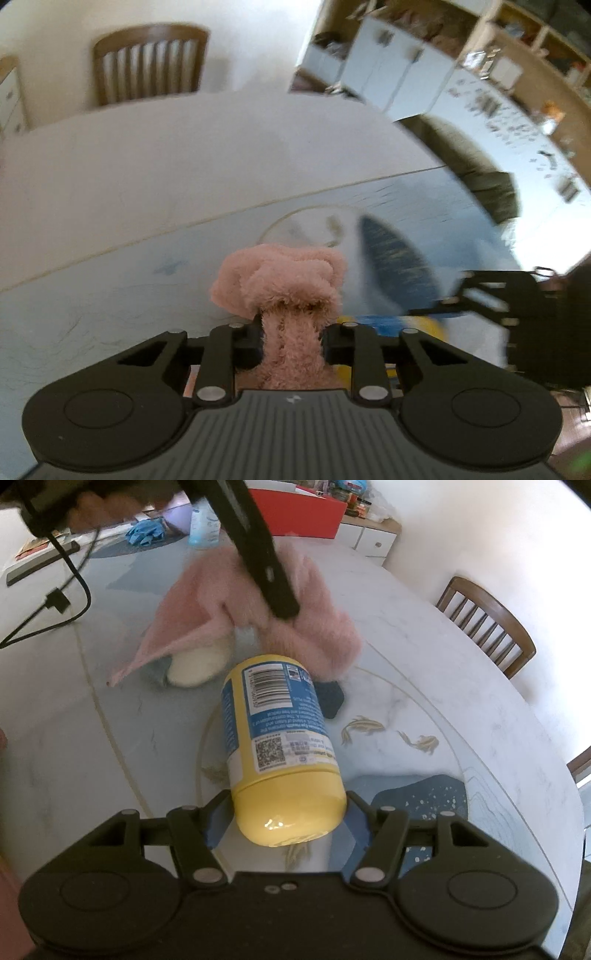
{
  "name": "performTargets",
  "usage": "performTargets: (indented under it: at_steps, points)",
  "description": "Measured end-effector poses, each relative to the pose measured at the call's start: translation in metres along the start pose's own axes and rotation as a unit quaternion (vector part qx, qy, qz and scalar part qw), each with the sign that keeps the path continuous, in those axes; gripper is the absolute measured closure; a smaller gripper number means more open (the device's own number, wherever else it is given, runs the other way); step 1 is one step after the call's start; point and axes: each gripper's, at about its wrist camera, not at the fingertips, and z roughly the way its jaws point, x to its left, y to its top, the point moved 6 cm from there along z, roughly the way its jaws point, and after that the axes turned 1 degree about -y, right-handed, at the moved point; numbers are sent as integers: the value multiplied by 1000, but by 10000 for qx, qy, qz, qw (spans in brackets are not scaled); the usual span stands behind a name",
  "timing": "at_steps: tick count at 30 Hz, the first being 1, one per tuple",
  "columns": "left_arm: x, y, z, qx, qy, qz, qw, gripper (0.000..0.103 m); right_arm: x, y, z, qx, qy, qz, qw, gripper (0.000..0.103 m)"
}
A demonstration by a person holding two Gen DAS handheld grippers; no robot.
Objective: Clean container
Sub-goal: 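Open and regrip the towel with the left tool while the right tool holds the bottle, then wipe the towel over the bottle's yellow base with the left tool while the right tool holds it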
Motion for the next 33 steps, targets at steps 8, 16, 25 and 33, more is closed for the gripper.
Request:
performTargets:
  at_steps: [8,16,25,33]
  points:
    - [-78,2,-13,29,-899,602,9941,78,1,9,5,47,61,69,9999,40]
    - [-90,-21,34,499,-670,671,9942,78,-1,8,6,68,77,161,9998,40]
    - [-35,-16,27,332,-128,107,9993,78,-3,5,6,48,87,151,9998,40]
    - [1,-22,23,309,283,-307,9987,78,-3,5,6,54,80,139,9999,40]
